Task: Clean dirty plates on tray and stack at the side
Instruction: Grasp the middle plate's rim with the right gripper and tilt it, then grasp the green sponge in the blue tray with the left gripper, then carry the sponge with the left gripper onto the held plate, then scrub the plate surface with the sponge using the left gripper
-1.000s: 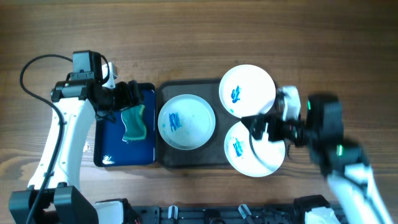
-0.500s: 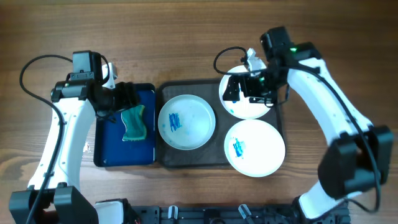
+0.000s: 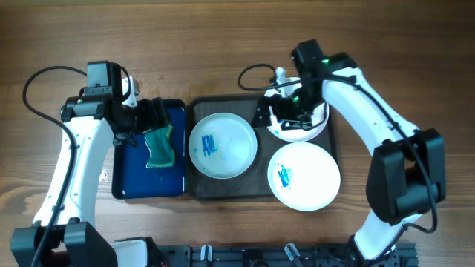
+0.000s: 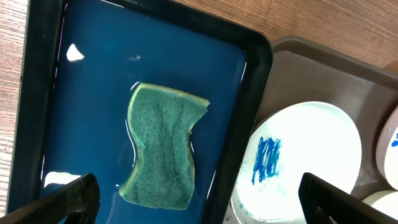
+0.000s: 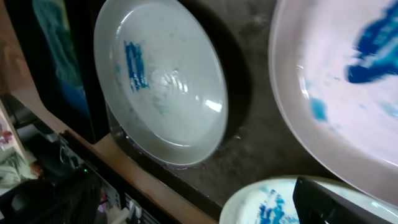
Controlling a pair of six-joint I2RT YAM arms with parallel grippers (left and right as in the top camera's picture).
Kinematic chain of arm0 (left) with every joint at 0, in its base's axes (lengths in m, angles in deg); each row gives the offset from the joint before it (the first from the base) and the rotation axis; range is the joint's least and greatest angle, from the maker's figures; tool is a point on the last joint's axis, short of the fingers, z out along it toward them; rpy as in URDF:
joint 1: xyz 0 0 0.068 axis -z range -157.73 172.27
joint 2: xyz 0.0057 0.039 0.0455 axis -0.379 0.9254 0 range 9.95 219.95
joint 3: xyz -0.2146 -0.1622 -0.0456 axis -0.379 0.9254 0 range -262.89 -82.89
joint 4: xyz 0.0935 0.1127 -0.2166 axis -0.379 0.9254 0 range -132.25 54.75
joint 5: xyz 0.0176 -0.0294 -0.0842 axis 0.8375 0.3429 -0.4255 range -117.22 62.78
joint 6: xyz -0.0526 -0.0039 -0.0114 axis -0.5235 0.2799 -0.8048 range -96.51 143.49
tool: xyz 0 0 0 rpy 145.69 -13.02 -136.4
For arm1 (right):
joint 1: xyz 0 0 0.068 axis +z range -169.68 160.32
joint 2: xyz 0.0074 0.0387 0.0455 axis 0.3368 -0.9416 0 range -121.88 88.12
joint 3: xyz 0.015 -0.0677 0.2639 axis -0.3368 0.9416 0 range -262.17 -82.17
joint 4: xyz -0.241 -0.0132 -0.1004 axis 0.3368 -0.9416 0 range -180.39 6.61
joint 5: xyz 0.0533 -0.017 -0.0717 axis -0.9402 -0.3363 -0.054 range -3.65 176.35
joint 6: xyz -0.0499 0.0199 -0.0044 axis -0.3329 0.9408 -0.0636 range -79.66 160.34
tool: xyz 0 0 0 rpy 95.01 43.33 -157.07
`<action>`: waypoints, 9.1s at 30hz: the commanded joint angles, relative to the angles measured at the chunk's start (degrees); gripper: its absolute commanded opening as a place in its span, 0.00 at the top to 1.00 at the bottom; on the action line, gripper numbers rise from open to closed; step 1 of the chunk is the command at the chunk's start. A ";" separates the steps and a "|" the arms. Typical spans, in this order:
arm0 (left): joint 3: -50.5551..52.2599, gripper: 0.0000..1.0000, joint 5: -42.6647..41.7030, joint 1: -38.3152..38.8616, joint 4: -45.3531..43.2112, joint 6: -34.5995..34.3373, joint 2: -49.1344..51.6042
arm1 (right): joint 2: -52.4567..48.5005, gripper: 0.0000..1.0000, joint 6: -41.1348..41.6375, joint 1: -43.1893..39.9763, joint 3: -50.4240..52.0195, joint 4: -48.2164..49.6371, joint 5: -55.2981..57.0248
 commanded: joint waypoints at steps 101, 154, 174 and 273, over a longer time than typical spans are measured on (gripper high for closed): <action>12.28 0.39 9.03 -0.11 -13.22 11.45 9.33 | -2.49 0.95 21.73 14.01 14.10 22.40 16.85; 9.77 0.96 -4.85 -0.11 -7.89 13.73 8.26 | -2.49 0.94 20.46 14.01 14.10 22.25 16.65; 9.46 0.96 9.07 -0.11 -5.49 3.43 1.44 | -2.49 0.94 20.48 14.01 14.10 22.47 16.68; 9.46 0.96 -7.54 30.36 -13.75 -4.17 26.58 | -2.45 0.96 26.84 13.99 14.10 19.37 23.87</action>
